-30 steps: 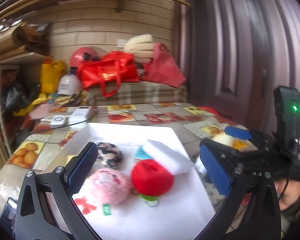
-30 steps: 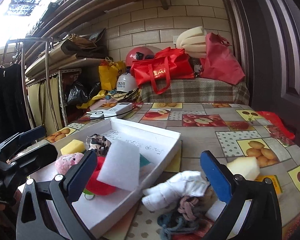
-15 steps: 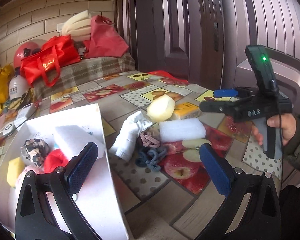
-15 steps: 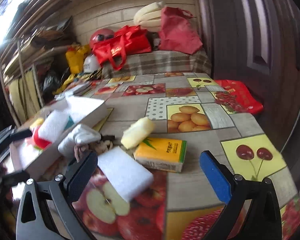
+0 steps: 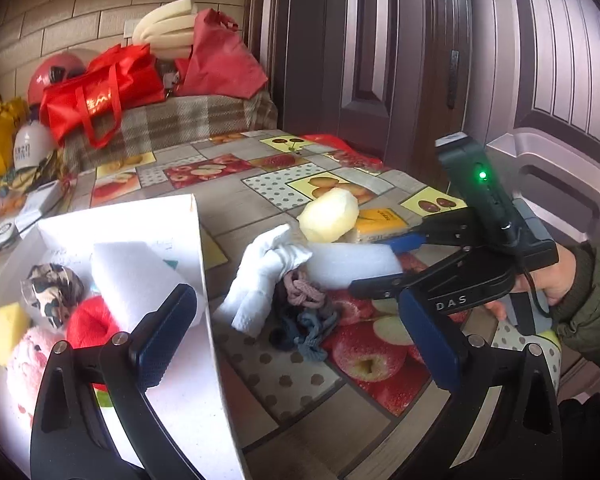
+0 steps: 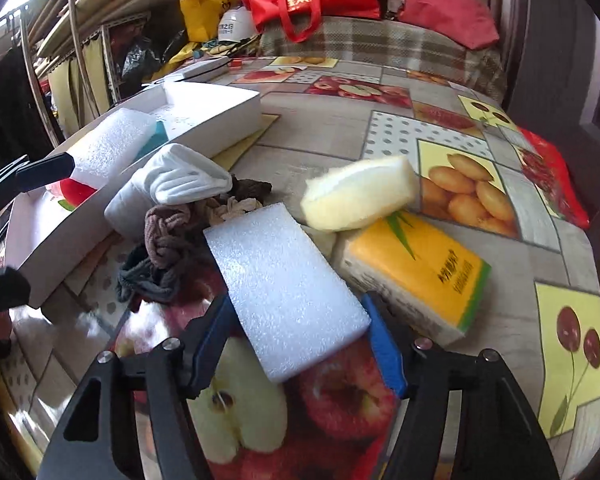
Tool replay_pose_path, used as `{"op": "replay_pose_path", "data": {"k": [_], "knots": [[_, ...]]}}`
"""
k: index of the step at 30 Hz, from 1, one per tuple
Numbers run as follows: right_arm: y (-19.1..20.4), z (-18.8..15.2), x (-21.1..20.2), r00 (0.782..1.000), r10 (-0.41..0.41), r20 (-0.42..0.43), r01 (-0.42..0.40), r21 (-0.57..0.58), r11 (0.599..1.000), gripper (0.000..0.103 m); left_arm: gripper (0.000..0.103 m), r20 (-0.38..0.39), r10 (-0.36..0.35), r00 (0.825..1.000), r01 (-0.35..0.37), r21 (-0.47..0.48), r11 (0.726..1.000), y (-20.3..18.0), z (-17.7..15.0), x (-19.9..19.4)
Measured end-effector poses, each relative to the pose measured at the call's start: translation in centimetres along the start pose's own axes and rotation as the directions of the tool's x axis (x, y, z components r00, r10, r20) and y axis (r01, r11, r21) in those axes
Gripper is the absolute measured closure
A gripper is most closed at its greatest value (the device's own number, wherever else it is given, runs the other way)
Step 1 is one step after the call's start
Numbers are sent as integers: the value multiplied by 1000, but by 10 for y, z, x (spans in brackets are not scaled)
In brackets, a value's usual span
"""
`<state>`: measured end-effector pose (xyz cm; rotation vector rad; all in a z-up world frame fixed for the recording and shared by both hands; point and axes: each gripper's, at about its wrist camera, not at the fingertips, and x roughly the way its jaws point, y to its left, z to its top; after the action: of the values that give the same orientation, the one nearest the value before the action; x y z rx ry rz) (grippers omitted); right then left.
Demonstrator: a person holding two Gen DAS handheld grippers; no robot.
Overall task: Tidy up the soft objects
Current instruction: 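Move both grippers back to the pile of soft items on the table, then grasp the white foam block with the right gripper while the left grasps the white sock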
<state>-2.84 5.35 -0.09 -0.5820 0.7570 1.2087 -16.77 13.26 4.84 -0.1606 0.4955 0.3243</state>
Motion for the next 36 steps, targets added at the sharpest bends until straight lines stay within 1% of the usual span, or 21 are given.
{"op": "replay_pose_path", "data": {"k": [3,5,7,8,9,11,13,15,18,20,22,24,26,28,30,31,32,33,34,35,36], "knots": [[0,4,5,1000,-2,-3,2,-1,1000,35,1,-8,20,1000,-20,9,1000,-2,4,6],[-2,5,5,1000,5,-5,-5,4,1000,34,1,-23,25,999,-25,-4,1000,0,10,12],[-2,6,4,1000,11,-5,-11,7,1000,33,1,-55,35,998,-36,-6,999,-1,18,20],[-3,5,4,1000,15,-3,-15,8,1000,34,1,-67,38,997,-39,-5,999,-2,21,23],[-3,6,4,1000,20,0,-20,7,1000,38,1,-74,39,996,-40,-5,999,-3,24,25],[-3,6,1,999,44,11,-44,2,999,40,1,-96,36,995,-36,0,999,-8,26,29],[-2,2,-2,999,38,6,-38,0,999,40,1,-123,40,992,-40,8,999,-11,24,35],[-6,-6,-10,1000,5,-1,-5,10,1000,40,1,-143,38,989,-39,-5,999,-12,21,41],[-25,-16,-23,998,-66,1,66,83,994,40,1,-144,6,990,-16,-65,998,-11,24,49],[-44,-20,-29,998,-62,17,58,169,984,40,1,-140,9,990,-22,-96,995,-11,30,54],[-55,-23,-30,999,-22,31,14,230,973,40,1,-147,48,988,-64,-105,992,-12,36,61],[-60,-25,-32,999,-17,44,5,253,967,40,1,-190,81,978,-103,-110,989,-13,38,73],[-59,-25,-32,999,-19,44,8,252,968,40,1,-243,67,968,-100,-129,987,-12,34,87],[-57,-25,-32,999,-27,41,16,245,969,40,1,-249,74,966,-101,-100,990,-20,29,88],[-57,-25,-31,999,-30,39,20,240,971,40,1,-242,-11,970,-13,-99,995,-33,26,84],[-57,-26,-32,999,-29,39,19,240,970,40,1,-235,-78,969,54,-109,993,-43,25,79],[-58,-26,-32,999,-25,39,15,242,970,40,6,-231,-76,970,52,-108,993,-51,24,75],[-60,-27,-34,999,-20,49,7,253,967,40,6,-231,-75,970,49,-115,992,-55,22,72],[-63,-28,-35,998,-13,58,-3,272,962,40,5,-229,-116,966,87,-134,987,-56,20,69],[-68,-28,-36,998,-9,63,-10,293,956,40,5,-213,-195,957,161,-165,973,-56,20,64],[-71,-29,-36,998,1,65,-22,312,950,40,5,-205,-233,951,195,-189,962,-55,21,60]]}}
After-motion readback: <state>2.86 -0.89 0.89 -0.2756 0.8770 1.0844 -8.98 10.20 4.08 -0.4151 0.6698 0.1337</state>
